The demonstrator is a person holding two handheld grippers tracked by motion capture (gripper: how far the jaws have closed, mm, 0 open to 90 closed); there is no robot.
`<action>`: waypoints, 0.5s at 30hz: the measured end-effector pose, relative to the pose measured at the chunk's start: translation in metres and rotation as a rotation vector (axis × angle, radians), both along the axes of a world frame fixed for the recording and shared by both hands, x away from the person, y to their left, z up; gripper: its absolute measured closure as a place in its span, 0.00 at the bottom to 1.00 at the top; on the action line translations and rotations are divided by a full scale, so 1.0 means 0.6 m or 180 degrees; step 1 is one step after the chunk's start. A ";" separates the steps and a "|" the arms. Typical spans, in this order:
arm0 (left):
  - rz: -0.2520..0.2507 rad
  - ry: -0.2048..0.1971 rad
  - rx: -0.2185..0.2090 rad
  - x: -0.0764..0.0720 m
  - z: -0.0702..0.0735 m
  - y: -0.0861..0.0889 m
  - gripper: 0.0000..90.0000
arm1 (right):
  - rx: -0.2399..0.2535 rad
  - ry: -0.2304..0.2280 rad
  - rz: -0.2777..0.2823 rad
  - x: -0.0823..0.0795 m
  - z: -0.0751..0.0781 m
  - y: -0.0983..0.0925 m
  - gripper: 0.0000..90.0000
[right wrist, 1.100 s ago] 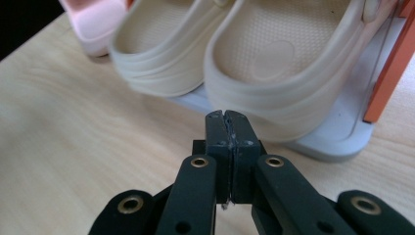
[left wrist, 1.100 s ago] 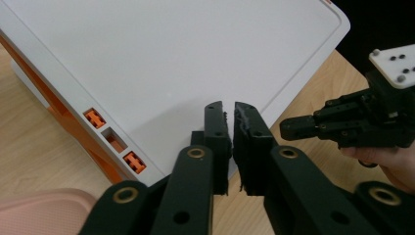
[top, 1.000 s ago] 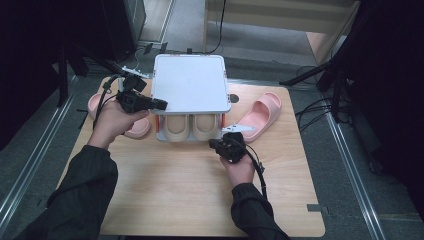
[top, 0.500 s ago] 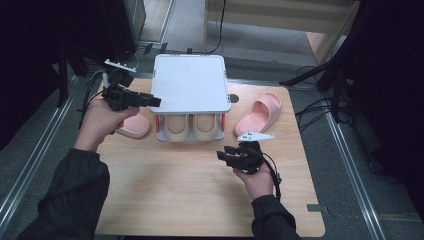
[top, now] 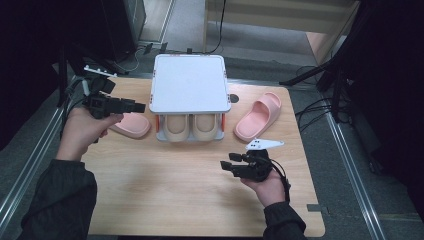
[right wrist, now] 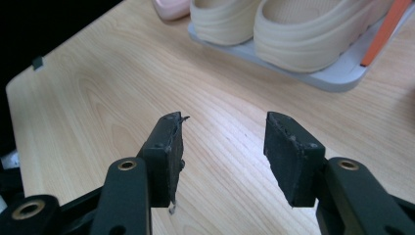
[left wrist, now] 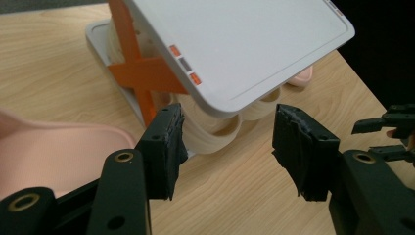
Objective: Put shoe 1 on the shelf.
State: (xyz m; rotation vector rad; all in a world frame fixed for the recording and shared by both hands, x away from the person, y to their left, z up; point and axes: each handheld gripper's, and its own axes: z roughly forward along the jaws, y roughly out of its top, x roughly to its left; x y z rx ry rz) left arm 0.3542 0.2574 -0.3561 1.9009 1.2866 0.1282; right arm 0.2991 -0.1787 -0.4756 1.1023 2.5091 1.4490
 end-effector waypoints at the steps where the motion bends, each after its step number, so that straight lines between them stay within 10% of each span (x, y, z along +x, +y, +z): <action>1: 0.0016 -0.0001 -0.0020 -0.002 -0.003 0.004 0.50 | 0.0018 -0.0002 0.0007 0.001 0.002 -0.001 0.54; 15: 0.0217 0.0026 -0.0069 -0.014 -0.054 0.052 0.50 | 0.0025 -0.0029 0.0025 0.017 0.013 -0.012 0.54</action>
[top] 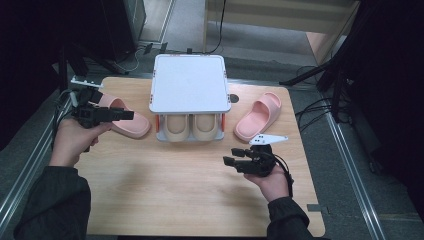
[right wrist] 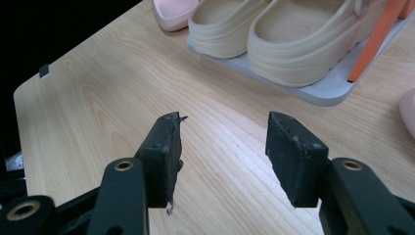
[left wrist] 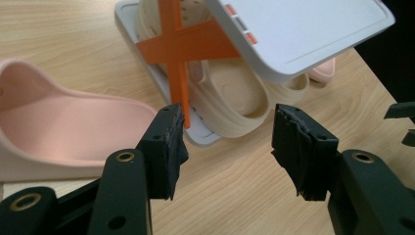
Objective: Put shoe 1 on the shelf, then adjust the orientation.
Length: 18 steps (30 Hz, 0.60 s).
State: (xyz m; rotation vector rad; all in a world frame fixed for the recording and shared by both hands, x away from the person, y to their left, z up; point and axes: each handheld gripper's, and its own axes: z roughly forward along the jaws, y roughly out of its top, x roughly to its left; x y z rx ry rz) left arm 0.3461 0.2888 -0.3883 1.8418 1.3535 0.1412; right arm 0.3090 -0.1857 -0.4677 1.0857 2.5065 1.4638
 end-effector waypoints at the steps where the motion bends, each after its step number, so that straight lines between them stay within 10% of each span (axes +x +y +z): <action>1: 0.0029 0.0001 -0.0011 0.001 -0.004 0.004 0.50 | -0.0002 0.0004 0.0004 0.000 0.000 0.000 0.54; 18: 0.0399 0.0103 0.0059 0.019 -0.085 0.081 0.50 | -0.0082 -0.0056 0.0016 0.004 -0.004 0.009 0.54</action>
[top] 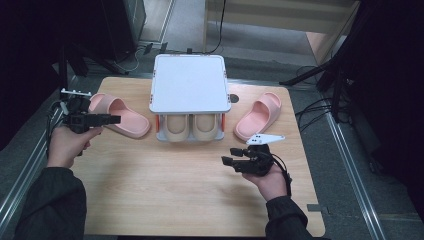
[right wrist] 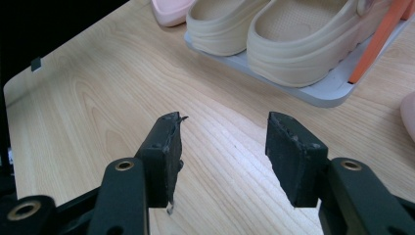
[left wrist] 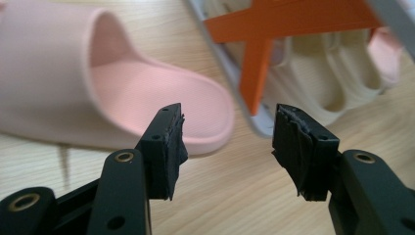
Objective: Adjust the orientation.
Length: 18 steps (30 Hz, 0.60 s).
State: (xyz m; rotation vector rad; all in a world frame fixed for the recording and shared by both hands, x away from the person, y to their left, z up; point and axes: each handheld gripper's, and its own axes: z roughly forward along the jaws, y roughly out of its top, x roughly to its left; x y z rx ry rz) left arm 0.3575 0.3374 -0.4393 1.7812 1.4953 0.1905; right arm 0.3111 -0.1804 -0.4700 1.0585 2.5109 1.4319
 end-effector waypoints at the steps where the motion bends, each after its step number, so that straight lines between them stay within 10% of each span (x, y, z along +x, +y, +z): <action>1: 0.0037 0.0002 0.0020 0.001 -0.005 0.005 0.50 | -0.0009 -0.0002 -0.0020 0.001 0.000 0.000 0.54; 12: 0.0315 0.0089 0.0132 0.025 -0.047 0.035 0.53 | -0.0035 0.0001 -0.0071 0.001 -0.005 -0.002 0.54; 18: 0.0213 0.0093 0.0209 0.048 -0.056 0.011 0.70 | -0.0054 0.0017 -0.0150 -0.007 -0.007 -0.012 0.55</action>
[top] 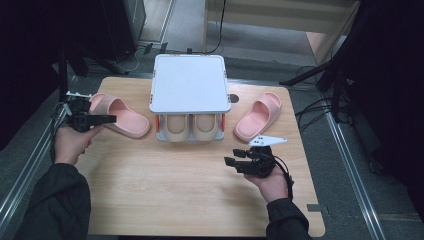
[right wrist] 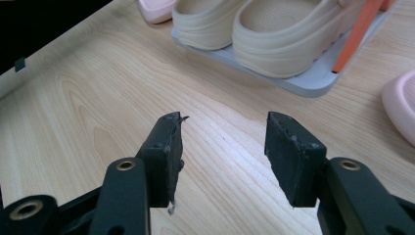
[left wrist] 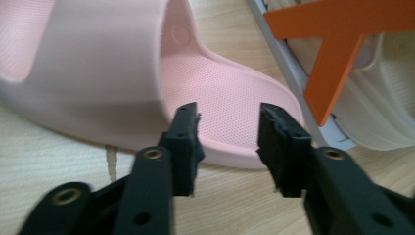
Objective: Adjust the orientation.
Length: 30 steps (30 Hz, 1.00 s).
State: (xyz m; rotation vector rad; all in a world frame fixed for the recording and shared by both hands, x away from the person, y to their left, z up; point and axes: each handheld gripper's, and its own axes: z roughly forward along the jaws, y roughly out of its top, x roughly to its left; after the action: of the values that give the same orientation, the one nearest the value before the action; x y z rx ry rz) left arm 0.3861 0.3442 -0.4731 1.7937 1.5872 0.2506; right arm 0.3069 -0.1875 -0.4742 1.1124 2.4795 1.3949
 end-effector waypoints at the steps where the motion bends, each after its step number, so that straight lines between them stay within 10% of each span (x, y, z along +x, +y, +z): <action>1: 0.0008 0.0008 0.0016 0.004 -0.002 -0.003 0.73 | 0.0004 -0.0003 -0.0009 -0.001 -0.001 -0.002 0.55; 7: 0.0098 0.0059 0.0016 0.025 -0.016 -0.006 0.97 | 0.0013 0.0028 -0.0082 -0.010 -0.002 -0.013 0.57; 30: 0.0253 0.0211 0.0125 -0.004 -0.042 0.040 0.98 | 0.0012 0.0078 0.0033 -0.004 -0.006 0.005 0.57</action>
State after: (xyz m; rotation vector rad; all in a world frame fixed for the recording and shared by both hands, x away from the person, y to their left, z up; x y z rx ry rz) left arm 0.3839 0.3684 -0.4985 1.7872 1.7134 0.2635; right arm 0.3048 -0.1845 -0.4779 1.1255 2.5041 1.3974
